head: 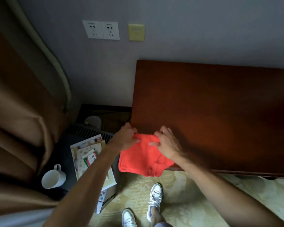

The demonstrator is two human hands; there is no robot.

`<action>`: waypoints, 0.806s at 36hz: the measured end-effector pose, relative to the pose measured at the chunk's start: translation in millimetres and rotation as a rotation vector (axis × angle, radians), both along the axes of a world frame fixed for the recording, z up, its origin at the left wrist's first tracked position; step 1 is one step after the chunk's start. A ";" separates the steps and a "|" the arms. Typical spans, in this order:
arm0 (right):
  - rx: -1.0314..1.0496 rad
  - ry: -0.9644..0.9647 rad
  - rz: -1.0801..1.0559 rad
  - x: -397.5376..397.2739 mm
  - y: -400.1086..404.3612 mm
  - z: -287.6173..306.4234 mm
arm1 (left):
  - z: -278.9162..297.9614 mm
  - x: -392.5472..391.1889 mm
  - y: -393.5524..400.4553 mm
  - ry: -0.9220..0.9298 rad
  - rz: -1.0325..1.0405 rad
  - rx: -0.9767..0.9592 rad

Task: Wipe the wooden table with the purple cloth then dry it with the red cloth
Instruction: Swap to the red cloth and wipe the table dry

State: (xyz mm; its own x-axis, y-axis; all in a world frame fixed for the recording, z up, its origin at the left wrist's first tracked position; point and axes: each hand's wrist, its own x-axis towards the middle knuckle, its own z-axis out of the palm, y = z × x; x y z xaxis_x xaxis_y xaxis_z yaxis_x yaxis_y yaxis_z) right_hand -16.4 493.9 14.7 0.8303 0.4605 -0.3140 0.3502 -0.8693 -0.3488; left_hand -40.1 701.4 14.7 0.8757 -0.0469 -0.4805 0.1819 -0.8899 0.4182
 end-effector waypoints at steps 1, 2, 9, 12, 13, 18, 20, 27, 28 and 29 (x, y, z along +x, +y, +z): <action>0.055 -0.008 0.002 7.4 -0.5 11.7 | 12.9 5.5 3.4 -0.004 0.020 -0.038; 0.108 -0.028 0.003 14.9 -0.8 24.2 | 27.5 11.5 6.3 -0.024 0.037 -0.062; 0.298 -0.292 0.046 39.4 -1.6 81.0 | 100.8 21.4 2.6 -0.379 -0.019 -0.046; 0.313 -0.381 0.052 36.2 -5.7 68.4 | 82.0 10.2 -2.4 -0.534 -0.040 -0.033; 0.294 -0.402 0.067 32.6 -7.5 60.3 | 70.7 3.4 -5.7 -0.563 -0.053 -0.011; 0.065 -0.249 0.196 -11.0 -27.5 -13.0 | -14.3 -55.0 -16.2 -0.383 -0.145 0.024; 0.082 -0.281 0.223 -32.3 -35.5 -37.0 | -38.3 -81.4 -13.6 -0.354 -0.194 -0.007; 0.125 -0.510 0.230 -24.2 -16.1 -38.7 | -37.5 -97.9 14.3 -0.459 -0.036 -0.159; 0.132 -0.475 0.216 -15.5 -7.9 -41.8 | -37.2 -97.4 17.6 -0.471 0.026 -0.170; 0.143 -0.437 0.209 -7.7 1.2 -46.3 | -39.2 -97.1 20.8 -0.480 0.098 -0.182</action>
State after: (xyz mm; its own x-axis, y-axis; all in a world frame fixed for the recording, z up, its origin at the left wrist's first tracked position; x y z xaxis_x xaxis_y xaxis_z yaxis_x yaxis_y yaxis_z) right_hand -24.1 495.1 -31.6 0.7557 0.6436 0.1211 0.6514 -0.7194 -0.2410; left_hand -137.2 722.1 -24.6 0.9999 0.0006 -0.0157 0.0102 -0.7837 0.6210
